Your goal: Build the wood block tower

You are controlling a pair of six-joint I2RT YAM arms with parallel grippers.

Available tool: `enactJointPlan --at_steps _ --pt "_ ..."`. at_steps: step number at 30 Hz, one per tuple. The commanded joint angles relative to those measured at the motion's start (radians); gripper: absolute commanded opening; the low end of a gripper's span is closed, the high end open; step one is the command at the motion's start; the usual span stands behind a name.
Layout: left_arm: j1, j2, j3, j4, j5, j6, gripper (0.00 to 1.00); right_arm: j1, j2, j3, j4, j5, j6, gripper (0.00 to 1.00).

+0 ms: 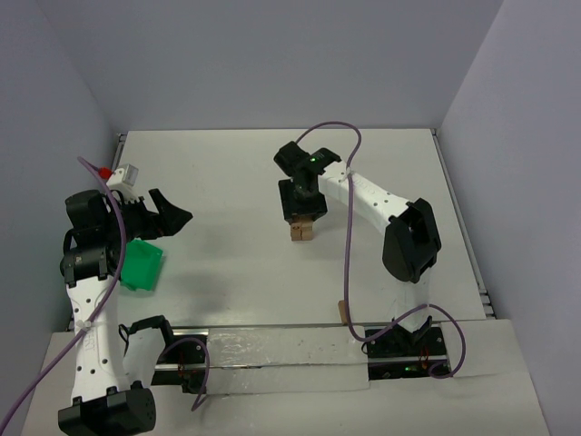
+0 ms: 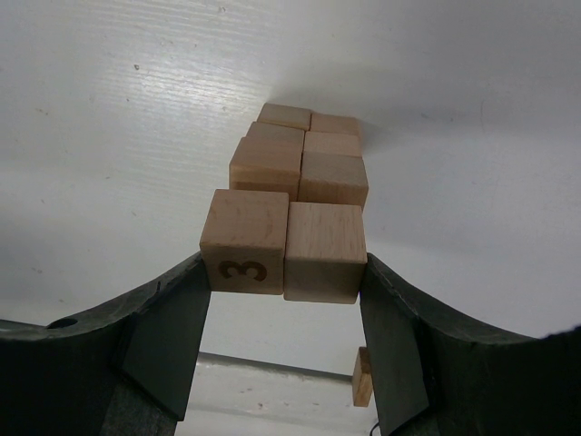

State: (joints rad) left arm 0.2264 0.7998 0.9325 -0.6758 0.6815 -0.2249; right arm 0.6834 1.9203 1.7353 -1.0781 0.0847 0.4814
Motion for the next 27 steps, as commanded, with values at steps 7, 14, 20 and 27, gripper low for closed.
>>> enactJointPlan --at_steps 7,14,20,27 --pt "0.007 0.000 0.002 0.050 0.015 -0.002 0.97 -0.018 0.002 0.051 -0.002 0.003 -0.006 0.23" --pt "0.007 0.005 0.000 0.055 0.015 -0.004 0.97 -0.021 0.003 0.050 0.001 -0.008 -0.014 0.34" --pt "0.007 0.006 0.000 0.058 0.015 -0.005 0.97 -0.022 0.004 0.049 0.003 -0.012 -0.016 0.34" --pt "0.007 0.005 0.000 0.058 0.016 -0.004 0.97 -0.022 0.011 0.054 0.003 -0.013 -0.019 0.36"
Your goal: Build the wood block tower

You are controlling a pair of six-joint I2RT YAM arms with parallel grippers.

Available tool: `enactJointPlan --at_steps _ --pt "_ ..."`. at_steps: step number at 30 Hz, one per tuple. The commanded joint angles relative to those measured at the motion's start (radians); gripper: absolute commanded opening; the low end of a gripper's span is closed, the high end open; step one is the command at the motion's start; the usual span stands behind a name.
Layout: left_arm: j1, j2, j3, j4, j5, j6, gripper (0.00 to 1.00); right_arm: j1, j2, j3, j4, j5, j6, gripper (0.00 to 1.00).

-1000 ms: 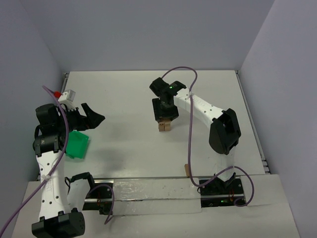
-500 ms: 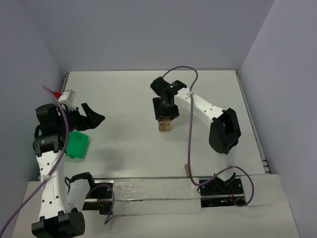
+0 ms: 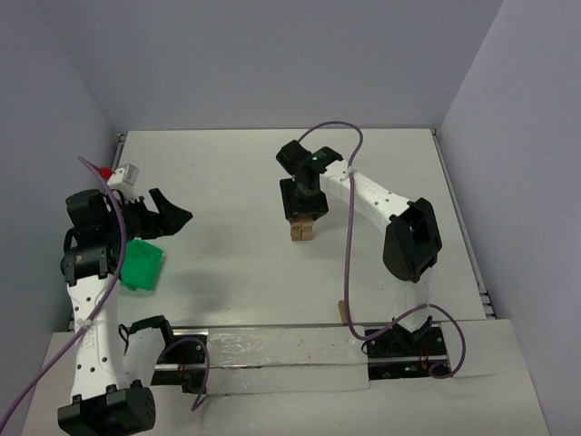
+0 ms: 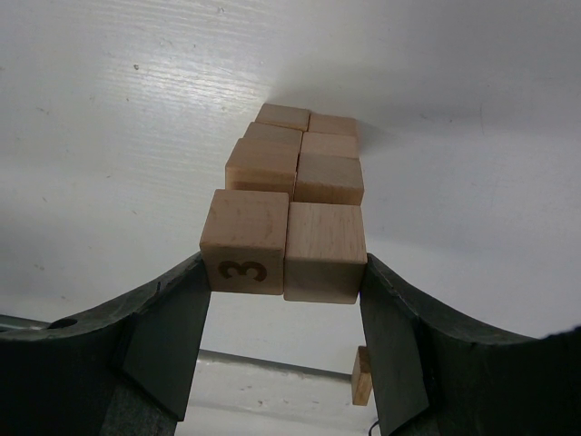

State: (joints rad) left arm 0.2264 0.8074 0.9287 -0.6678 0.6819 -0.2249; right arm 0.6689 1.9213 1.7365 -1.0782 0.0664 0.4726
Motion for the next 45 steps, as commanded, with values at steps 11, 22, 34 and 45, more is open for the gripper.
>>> enactJointPlan --at_steps 11,22,34,45 --pt "0.007 0.003 0.003 0.050 0.021 -0.004 0.97 -0.008 0.012 0.049 0.006 -0.002 -0.015 0.49" --pt "0.007 0.002 0.002 0.051 0.021 -0.004 0.97 -0.009 0.019 0.049 0.008 -0.005 -0.020 0.60" --pt "0.007 0.006 0.003 0.051 0.024 -0.002 0.97 -0.009 0.014 0.054 0.009 -0.010 -0.022 0.61" --pt "0.007 0.009 0.001 0.054 0.026 -0.007 0.97 -0.010 -0.005 0.066 0.014 0.006 -0.029 0.61"
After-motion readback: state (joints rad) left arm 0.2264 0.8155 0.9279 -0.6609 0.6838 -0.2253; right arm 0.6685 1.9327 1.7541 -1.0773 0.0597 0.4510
